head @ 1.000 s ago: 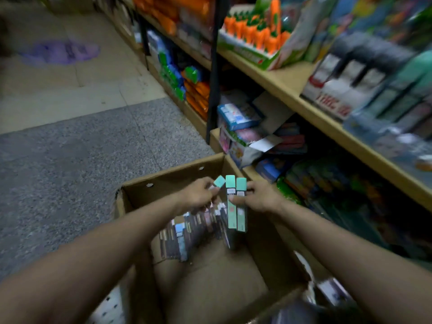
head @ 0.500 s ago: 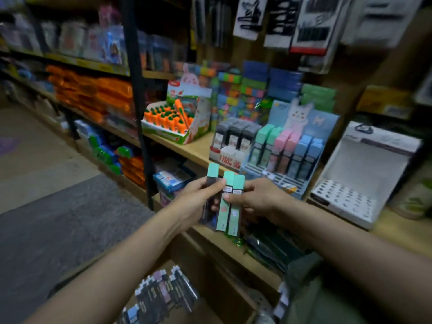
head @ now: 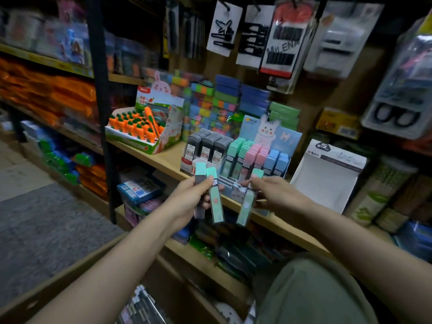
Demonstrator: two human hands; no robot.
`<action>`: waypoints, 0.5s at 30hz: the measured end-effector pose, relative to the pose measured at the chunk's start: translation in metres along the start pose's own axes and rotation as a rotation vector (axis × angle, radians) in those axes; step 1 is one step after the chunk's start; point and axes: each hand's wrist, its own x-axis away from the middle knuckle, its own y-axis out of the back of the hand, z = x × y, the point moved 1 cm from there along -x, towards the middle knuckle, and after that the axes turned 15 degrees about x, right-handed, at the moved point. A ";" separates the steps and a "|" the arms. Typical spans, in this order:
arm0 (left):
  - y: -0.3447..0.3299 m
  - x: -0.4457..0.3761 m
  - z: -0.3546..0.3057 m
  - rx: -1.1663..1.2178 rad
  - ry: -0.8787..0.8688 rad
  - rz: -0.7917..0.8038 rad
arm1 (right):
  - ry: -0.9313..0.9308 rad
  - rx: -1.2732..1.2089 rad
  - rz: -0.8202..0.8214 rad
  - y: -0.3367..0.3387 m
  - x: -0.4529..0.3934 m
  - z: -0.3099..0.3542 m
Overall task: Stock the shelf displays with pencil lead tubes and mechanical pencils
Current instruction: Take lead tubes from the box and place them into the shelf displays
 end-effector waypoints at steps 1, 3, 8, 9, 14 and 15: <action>0.000 -0.002 0.000 0.013 0.011 -0.001 | 0.021 0.040 -0.030 0.008 -0.003 0.002; 0.002 -0.008 0.000 0.026 0.025 -0.016 | 0.094 0.176 -0.113 0.021 -0.009 0.011; 0.009 -0.022 -0.002 0.067 0.009 -0.042 | 0.328 0.460 -0.386 0.046 -0.029 0.042; 0.011 -0.024 -0.003 0.074 0.001 -0.040 | 0.365 0.536 -0.444 0.049 -0.033 0.048; 0.018 -0.030 -0.011 0.086 -0.013 -0.066 | 0.469 0.752 -0.550 0.044 -0.059 0.059; 0.019 -0.031 -0.013 0.086 -0.016 -0.070 | 0.476 0.769 -0.555 0.041 -0.064 0.058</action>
